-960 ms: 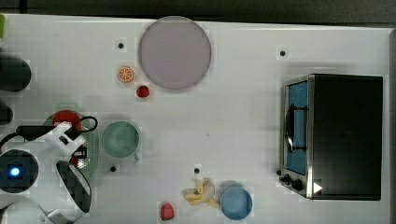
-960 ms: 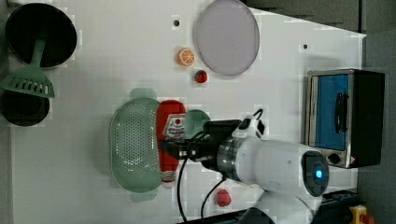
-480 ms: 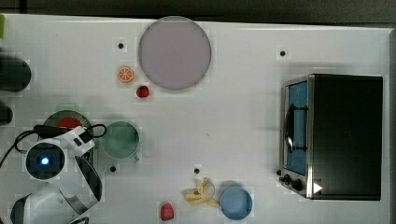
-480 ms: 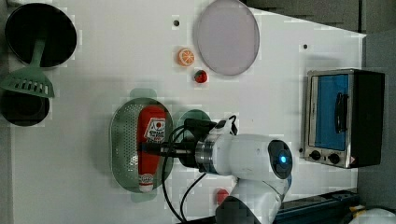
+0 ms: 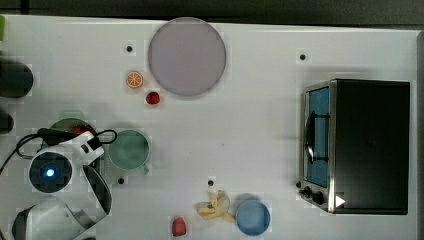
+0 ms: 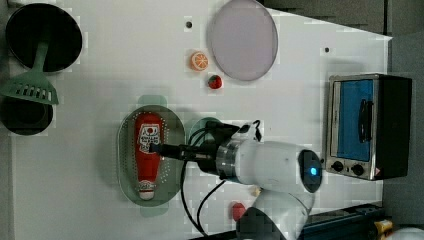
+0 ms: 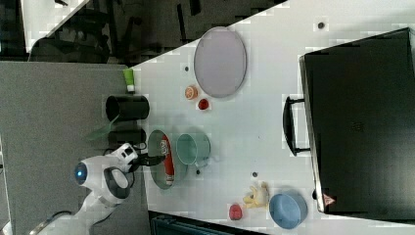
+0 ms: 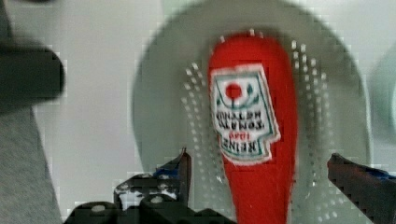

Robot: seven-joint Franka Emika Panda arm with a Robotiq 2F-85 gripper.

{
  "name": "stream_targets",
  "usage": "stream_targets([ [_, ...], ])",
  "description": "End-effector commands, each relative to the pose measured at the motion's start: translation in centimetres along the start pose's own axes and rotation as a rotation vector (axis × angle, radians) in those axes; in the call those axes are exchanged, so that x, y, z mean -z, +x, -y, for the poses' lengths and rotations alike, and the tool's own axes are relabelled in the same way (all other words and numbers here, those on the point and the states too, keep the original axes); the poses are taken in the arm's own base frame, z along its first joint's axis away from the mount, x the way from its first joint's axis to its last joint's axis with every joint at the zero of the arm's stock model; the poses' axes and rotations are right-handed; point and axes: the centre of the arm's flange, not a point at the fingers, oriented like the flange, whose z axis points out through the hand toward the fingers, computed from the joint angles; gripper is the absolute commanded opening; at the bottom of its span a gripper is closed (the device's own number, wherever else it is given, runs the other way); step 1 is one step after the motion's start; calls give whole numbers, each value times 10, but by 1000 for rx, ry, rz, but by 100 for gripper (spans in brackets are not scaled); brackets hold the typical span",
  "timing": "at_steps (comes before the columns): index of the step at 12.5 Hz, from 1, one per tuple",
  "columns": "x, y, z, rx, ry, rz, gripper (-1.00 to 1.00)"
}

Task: Pick Ketchup from the table and place it in strainer.

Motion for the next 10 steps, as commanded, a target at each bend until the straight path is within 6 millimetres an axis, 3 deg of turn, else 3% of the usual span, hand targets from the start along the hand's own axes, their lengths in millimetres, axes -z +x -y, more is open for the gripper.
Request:
stream_targets([
  [1, 71, 46, -11, -116, -12, -122, 100],
  [3, 111, 74, -47, -193, -81, -158, 100],
  [6, 192, 112, -105, -338, -170, -220, 100],
  [10, 309, 125, -165, -535, -245, -213, 100],
])
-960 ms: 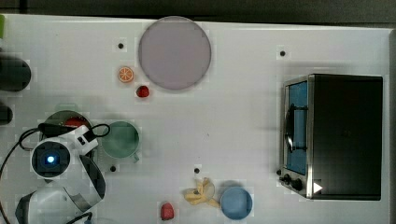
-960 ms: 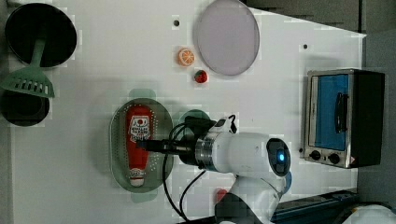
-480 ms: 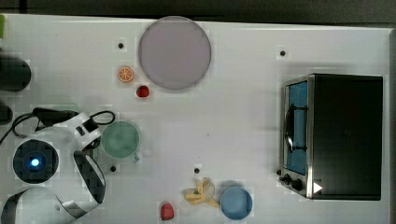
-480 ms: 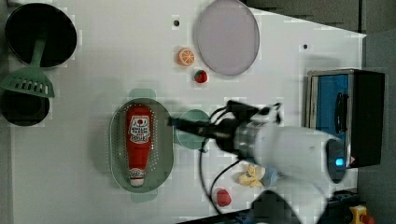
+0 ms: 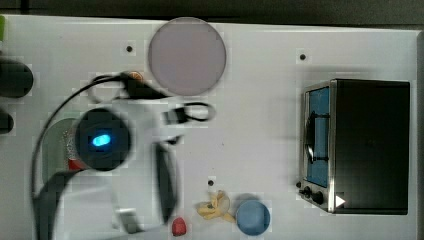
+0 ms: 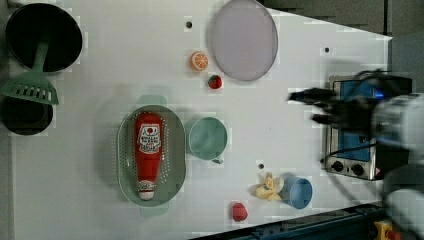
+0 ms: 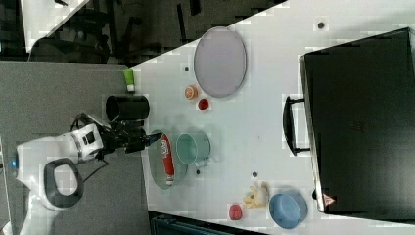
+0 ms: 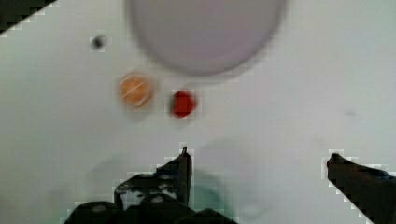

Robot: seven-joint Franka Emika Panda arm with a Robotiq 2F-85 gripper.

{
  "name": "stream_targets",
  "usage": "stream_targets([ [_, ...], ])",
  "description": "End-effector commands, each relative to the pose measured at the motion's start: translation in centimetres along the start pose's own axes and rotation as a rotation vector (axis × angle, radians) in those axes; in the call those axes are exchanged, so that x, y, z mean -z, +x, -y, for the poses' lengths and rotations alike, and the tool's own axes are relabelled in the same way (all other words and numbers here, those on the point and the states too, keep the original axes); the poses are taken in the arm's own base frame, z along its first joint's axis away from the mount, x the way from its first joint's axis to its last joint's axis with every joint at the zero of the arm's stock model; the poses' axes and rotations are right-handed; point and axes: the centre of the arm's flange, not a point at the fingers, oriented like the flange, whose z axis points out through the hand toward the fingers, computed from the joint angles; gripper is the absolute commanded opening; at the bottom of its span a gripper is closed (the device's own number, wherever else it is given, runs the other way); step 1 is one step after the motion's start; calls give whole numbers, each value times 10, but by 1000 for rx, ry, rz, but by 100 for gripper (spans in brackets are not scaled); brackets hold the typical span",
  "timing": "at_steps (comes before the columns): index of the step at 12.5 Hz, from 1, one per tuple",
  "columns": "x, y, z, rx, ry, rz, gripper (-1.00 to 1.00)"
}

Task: Pick Ketchup from the table and place it in strainer.

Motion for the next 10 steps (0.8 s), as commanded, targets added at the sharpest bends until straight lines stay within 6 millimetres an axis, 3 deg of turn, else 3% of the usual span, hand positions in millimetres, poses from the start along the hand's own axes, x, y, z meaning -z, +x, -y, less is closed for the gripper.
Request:
stream_targets([
  [1, 70, 46, -56, -226, -5, 22, 100],
  [4, 124, 59, -96, -298, -47, 111, 100],
  [6, 150, 60, -103, -304, -72, 142, 100],
  [8, 160, 58, -101, -301, -78, 153, 100],
  [10, 157, 59, -101, -302, -80, 155, 100],
])
